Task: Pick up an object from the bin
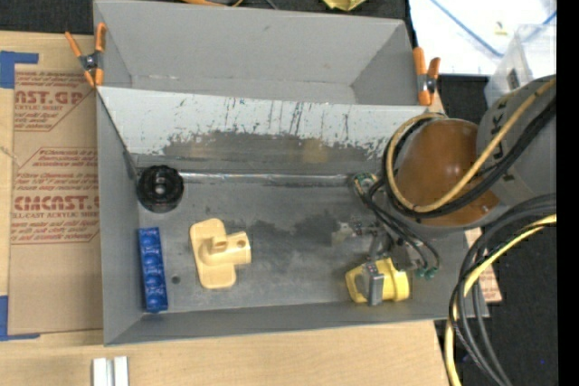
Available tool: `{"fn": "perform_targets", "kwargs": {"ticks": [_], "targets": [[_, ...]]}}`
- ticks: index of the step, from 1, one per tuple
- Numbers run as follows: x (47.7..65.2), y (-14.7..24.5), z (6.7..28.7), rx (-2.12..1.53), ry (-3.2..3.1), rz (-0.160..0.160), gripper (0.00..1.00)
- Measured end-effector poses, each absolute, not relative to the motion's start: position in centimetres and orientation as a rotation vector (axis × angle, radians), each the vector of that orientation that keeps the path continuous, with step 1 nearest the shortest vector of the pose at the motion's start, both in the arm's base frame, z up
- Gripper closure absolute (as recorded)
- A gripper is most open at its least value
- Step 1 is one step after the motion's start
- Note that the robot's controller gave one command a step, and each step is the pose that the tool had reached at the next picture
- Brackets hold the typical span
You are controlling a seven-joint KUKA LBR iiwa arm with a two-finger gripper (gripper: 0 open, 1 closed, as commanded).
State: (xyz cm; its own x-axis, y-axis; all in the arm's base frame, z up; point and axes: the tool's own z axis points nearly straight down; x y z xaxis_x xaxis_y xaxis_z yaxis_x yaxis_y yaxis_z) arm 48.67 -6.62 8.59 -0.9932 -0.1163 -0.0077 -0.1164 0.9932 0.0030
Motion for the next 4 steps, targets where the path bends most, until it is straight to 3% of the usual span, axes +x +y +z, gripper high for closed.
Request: {"fn": "perform_targets", "kwargs": {"ticks": [1,2,3,4], "targets": [[53.1,-10.1,7.8,-0.133,3.117,-0.001,0.00],[49.7,-12.7,7.0,-0.347,3.119,0.006,0.00],[49.9,-12.7,7.0,-0.327,3.121,0.008,0.00],[50.2,-13.9,7.0,-0.567,3.082,0.013,1.00]]}}
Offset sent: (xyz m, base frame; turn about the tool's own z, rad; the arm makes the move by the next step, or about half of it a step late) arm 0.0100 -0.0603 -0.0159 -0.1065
